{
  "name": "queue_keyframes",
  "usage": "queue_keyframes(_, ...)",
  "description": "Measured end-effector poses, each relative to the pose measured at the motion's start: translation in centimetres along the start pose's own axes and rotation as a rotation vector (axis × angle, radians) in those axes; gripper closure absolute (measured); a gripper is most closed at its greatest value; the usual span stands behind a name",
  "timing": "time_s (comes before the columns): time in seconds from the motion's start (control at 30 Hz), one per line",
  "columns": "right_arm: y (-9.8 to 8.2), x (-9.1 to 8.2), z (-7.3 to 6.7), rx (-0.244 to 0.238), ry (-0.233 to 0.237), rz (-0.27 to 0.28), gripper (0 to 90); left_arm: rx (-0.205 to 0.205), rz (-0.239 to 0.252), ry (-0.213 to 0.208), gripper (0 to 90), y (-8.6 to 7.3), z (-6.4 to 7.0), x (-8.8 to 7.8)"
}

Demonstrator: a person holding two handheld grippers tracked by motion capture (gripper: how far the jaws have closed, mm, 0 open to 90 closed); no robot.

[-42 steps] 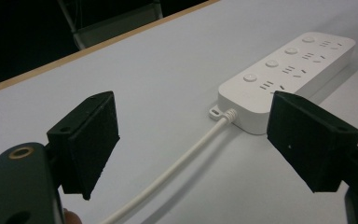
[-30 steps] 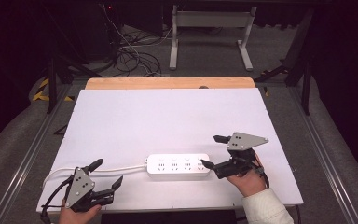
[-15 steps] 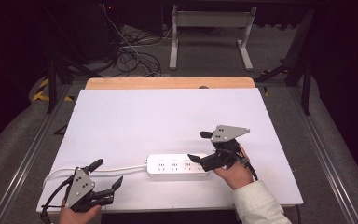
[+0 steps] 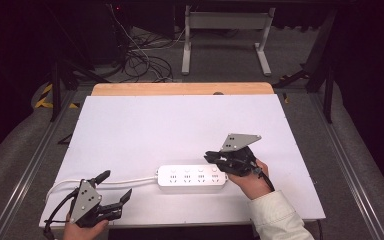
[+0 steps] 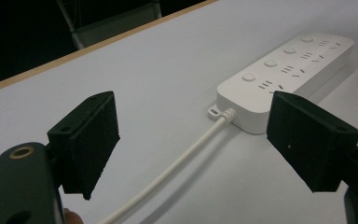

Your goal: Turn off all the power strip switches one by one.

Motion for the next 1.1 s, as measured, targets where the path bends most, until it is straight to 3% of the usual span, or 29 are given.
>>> queue_keyframes(0.17,-0.1,0.5,-0.1,-0.022,0.016,-0.098,90.0,-0.001,0.001,0.0,17.6,0.0,0.0,0.0)
queue_keyframes(0.33,-0.5,1.5,-0.2,-0.033,-0.004,-0.222,90.0,0.0,0.0,-0.001,17.6,0.0,0.0,0.0)
queue_keyframes(0.53,-1.2,2.4,0.1,-0.02,-0.015,-0.312,90.0,0.011,-0.001,0.001,17.6,0.0,-0.1,-0.1)
queue_keyframes(0.83,-2.1,3.2,0.4,0.003,-0.029,-0.417,90.0,0.014,-0.004,0.0,17.6,0.0,-0.1,-0.1)
queue_keyframes(1.1,-2.6,3.7,0.3,-0.014,-0.035,-0.466,90.0,0.003,-0.003,-0.005,17.7,0.0,0.0,0.0)
Point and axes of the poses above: each handheld gripper's, and its own axes: x roughly forward along the jaws, y roughly out of its top, z roughly to its right, the point moved 5 cm from there along x, roughly forward along the jaws, and after that the axes turned 14 degrees about -y, right-handed, at the moved point
